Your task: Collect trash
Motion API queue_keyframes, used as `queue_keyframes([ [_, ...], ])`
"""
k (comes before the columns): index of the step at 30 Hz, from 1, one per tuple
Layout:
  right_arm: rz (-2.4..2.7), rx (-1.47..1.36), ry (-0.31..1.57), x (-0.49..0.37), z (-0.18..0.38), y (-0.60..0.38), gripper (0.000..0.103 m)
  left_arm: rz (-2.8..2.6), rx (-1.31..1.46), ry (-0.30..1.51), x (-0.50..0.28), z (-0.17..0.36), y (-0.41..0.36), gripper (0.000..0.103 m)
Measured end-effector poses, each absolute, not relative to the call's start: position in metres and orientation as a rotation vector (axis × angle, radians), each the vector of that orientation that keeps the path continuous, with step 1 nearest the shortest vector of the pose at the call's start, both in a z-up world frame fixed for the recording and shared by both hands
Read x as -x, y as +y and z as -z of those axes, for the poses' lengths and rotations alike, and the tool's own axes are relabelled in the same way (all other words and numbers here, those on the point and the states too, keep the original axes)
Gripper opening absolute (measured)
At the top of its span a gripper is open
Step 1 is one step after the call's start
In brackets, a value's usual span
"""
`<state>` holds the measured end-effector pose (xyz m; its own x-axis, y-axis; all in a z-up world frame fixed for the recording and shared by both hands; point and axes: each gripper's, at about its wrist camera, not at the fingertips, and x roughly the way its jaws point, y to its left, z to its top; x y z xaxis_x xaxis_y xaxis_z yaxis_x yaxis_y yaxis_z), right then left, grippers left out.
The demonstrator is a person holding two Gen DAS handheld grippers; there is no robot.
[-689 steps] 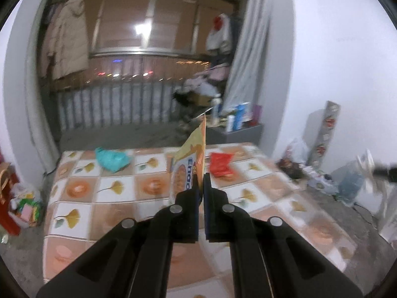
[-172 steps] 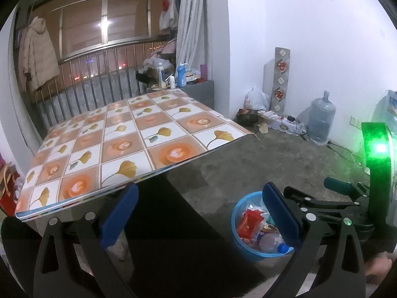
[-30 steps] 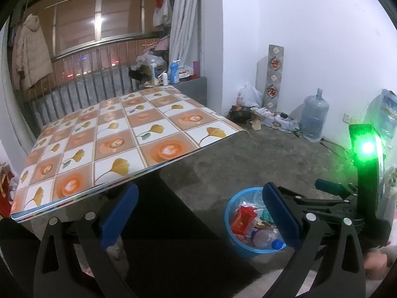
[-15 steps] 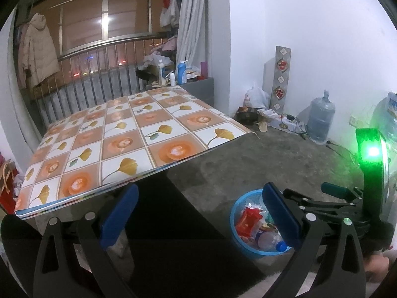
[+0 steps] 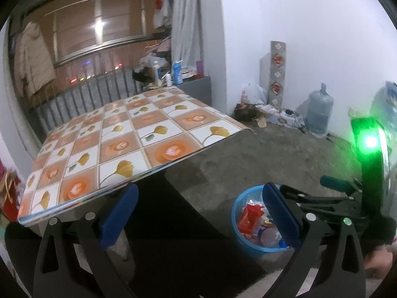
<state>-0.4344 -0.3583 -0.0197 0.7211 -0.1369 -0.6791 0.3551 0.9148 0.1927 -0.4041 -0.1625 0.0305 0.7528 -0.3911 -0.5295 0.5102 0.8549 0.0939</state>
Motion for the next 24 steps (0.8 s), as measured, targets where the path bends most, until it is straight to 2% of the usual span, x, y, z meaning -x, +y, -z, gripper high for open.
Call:
queue_keyframes([
  [4,0.278,-0.323,0.724,0.434,0.020,-0.358,0.095,0.422,-0.416,0.421,0.427,-0.030,-0.187,0.098],
  [7,0.277,-0.322,0.722,0.435,0.020,-0.358,0.095,0.249,-0.621,0.259,0.453,-0.019,-0.210,0.098],
  [9,0.275,-0.322,0.722,0.435,0.020,-0.358,0.095,0.244,-0.662,0.198,0.464,-0.015,-0.215,0.098],
  [13,0.286,-0.335,0.731,0.434,0.022,-0.361,0.095,0.417,-0.606,0.190,0.475,-0.020,-0.208,0.098],
  [18,0.286,-0.329,0.742,0.431,0.022,-0.360,0.095,0.458,-0.548,0.262,0.459,-0.022,-0.200,0.098],
  [24,0.282,-0.326,0.737,0.432,0.022,-0.361,0.095,0.464,-0.572,0.196,0.474,-0.022,-0.206,0.098],
])
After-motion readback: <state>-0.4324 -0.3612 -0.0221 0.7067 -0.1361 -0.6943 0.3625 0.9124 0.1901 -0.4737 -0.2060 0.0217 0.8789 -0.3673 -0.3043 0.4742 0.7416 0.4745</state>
